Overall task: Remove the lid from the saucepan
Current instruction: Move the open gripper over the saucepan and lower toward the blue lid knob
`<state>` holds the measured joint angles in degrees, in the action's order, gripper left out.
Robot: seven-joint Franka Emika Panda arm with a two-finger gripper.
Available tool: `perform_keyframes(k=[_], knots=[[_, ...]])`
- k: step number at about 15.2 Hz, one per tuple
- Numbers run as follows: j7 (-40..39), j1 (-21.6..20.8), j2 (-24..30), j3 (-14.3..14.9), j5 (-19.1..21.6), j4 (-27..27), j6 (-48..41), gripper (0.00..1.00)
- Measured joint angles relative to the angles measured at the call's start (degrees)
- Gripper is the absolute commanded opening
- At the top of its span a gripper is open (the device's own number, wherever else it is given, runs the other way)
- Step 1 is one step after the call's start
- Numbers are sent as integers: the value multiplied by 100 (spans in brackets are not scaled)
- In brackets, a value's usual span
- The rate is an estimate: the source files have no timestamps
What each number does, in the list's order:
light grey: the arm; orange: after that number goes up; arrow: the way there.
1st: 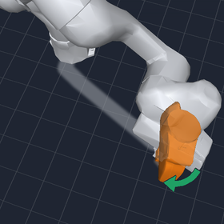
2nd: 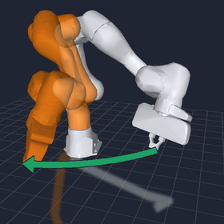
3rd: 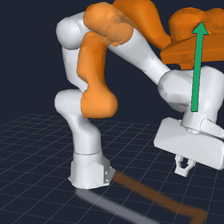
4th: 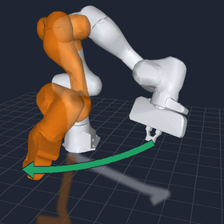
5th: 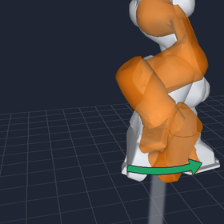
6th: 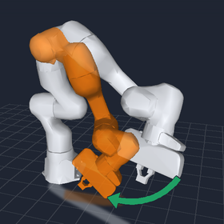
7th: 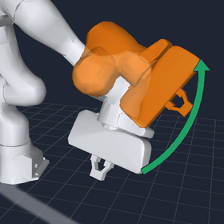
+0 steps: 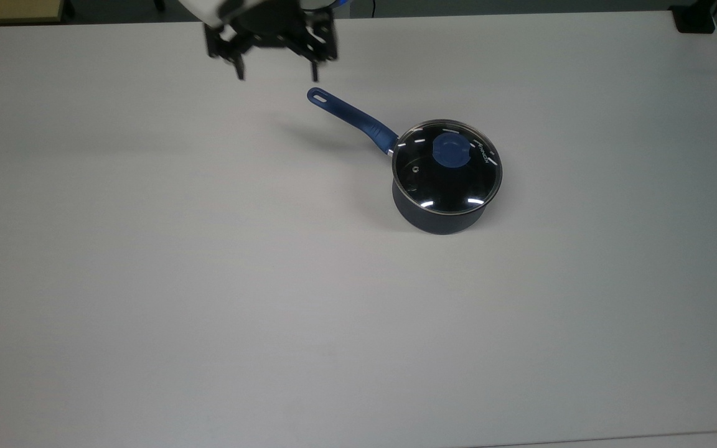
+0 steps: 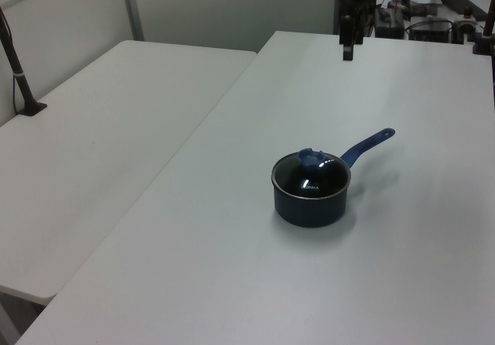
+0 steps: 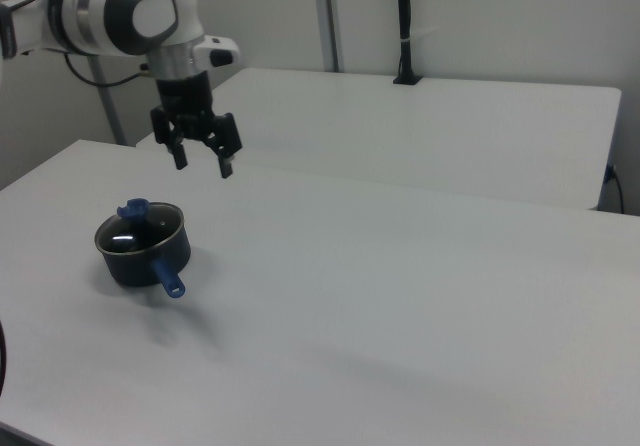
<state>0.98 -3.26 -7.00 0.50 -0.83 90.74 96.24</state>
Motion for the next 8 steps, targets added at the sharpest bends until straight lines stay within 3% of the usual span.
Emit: perform_keyframes(k=[5, 8], knots=[[688, -932, -175, 13, 81, -30, 235, 100], [913, -1458, -555, 13, 154, -159, 610, 100]])
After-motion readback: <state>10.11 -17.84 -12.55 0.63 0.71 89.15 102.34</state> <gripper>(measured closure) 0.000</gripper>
